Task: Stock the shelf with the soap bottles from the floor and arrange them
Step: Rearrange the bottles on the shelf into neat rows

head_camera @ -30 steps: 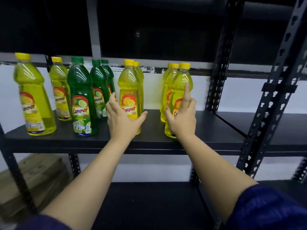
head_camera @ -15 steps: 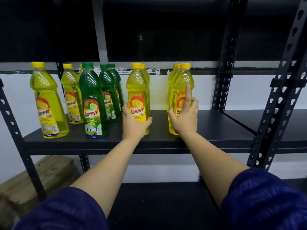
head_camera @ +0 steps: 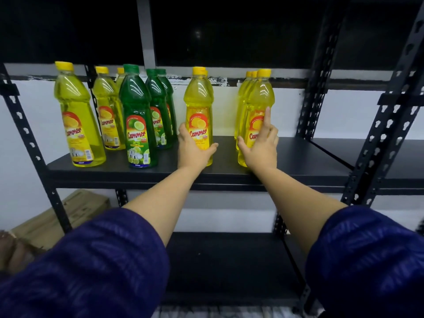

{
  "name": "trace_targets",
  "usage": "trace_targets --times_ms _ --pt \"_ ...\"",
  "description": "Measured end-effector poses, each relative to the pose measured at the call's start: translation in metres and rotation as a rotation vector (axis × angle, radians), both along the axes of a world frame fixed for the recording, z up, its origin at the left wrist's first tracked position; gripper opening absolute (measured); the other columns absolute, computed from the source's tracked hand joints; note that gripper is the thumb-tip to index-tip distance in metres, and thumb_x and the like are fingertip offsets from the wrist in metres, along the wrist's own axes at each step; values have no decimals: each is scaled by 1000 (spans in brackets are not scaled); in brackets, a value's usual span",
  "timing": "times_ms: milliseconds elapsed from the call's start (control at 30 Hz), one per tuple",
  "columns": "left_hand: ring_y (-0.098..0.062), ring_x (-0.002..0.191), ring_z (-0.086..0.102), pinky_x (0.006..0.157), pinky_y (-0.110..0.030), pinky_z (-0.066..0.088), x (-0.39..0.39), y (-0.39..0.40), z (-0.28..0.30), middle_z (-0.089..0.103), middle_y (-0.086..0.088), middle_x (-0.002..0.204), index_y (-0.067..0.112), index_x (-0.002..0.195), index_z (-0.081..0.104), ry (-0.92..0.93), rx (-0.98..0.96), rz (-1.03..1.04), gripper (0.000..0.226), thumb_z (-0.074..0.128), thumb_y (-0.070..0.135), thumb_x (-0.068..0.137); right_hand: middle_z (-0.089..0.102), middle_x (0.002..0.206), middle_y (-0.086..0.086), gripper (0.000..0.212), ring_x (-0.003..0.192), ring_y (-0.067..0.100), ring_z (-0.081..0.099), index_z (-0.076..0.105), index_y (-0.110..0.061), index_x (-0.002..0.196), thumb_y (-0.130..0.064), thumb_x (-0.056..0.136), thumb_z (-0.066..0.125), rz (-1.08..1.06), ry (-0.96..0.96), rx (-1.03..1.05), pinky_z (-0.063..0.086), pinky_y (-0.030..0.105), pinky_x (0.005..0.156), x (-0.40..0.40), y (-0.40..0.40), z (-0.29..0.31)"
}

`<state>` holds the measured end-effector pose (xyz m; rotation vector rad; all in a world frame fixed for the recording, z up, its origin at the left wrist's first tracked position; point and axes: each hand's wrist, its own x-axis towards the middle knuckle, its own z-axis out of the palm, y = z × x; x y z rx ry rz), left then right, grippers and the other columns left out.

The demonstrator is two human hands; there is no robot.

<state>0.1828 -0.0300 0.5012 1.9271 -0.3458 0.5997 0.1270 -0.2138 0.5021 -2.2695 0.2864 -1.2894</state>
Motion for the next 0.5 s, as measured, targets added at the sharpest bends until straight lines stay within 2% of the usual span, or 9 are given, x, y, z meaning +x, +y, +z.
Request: trace_targets --times_ms 167,333,467,500 --pt "-35 130 50 103 -45 47 -8 -1 6 38 -13 150 18 156 11 48 55 28 110 86 43 79 35 150 16 113 133 38 44 -16 -42 163 -47 93 72 21 87 16 50 54 98 -15 1 -3" --pt "-35 131 50 104 -46 47 -3 2 4 40 -14 148 18 155 10 93 108 16 112 86 47 77 36 150 15 116 131 37 48 -16 -42 163 -46 92 75 29 143 17 50 52 98 -22 -1 -6" --pt "-36 131 50 103 -45 46 -7 10 7 41 -15 145 9 149 22 227 172 30 108 88 48 73 37 151 16 119 131 38 50 -20 -42 162 -44 92 77 62 172 36 50 51 100 -29 2 -2" --pt "-36 131 50 103 -46 47 -13 14 8 42 -16 144 8 148 26 261 241 53 106 88 49 73 37 151 17 120 130 39 51 -22 -42 161 -44 91 76 52 205 32 51 53 99 -35 7 -3"
